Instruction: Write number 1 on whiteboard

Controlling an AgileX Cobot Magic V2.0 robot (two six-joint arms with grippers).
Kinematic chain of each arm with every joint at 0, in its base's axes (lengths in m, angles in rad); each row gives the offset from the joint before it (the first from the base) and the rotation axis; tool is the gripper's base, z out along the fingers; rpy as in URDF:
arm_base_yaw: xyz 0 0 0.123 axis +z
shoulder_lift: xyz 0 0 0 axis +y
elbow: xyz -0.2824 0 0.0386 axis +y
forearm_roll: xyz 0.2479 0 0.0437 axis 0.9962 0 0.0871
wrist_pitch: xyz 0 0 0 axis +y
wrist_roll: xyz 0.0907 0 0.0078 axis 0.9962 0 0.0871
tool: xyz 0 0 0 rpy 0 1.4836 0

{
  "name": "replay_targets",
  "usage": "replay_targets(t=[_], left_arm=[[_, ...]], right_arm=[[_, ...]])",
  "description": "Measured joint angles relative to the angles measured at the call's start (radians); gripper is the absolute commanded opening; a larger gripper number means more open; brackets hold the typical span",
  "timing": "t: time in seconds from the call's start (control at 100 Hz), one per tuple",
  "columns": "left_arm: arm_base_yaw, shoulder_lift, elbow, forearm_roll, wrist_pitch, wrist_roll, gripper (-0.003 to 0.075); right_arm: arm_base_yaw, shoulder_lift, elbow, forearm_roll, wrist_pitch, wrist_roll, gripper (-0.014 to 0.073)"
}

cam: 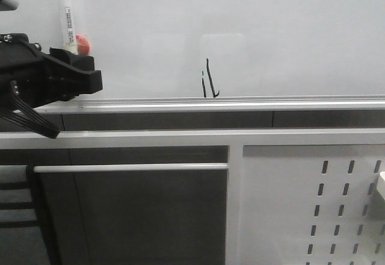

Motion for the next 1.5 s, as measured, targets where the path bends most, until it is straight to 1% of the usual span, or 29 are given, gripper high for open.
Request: replay_targets(t=[0.1,0.28,0.45,0.5,0.84,1.12,1.17,1.24,1.41,1.5], left_arm=[[0.000,0.000,0.000,0.000,0.000,0.000,0.0385],[0.000,0.000,0.000,0.000,0.000,0.000,0.0395],[0.000,0.000,0.000,0.000,0.000,0.000,0.0487],[0.000,0.000,0.000,0.000,0.000,0.000,0.0497],[0.000,-0.004,0.044,0.000,0.000,0.000,0.0492],[0.000,-0.105,0.112,0.000,0.000,0.000,0.0489],[0.000,-0.127,0.130,0.000,0.000,0.000,0.0468],[0.000,-0.158,0.155,0.000,0.000,0.000,0.0405],[0.000,-0.236,0.226,0.007,0.000,0.000,0.0206],[0.000,-0.277,0.260,0.027,0.000,0.000,0.0120]], right_arm=[[0.000,0.000,0.000,0.000,0.000,0.000,0.0446],[0.000,0.000,0.000,0.000,0.000,0.000,0.0446],[0.000,0.000,0.000,0.000,0.000,0.000,0.0446],[0.000,0.000,0.000,0.000,-0.002,0.000,0.0446],[0.000,0.000,0.000,0.003,-0.002,0.000,0.0446],[0.000,0.000,0.000,0.007,0.000,0.000,0.0446],[0.000,-0.002,0.000,0.007,0.000,0.000,0.0446],[0.000,-0.011,0.000,0.009,0.003,0.000,0.0446],[0.000,-0.050,0.000,0.019,0.004,0.000,0.0446],[0.000,-0.072,0.000,0.022,0.009,0.000,0.0445]])
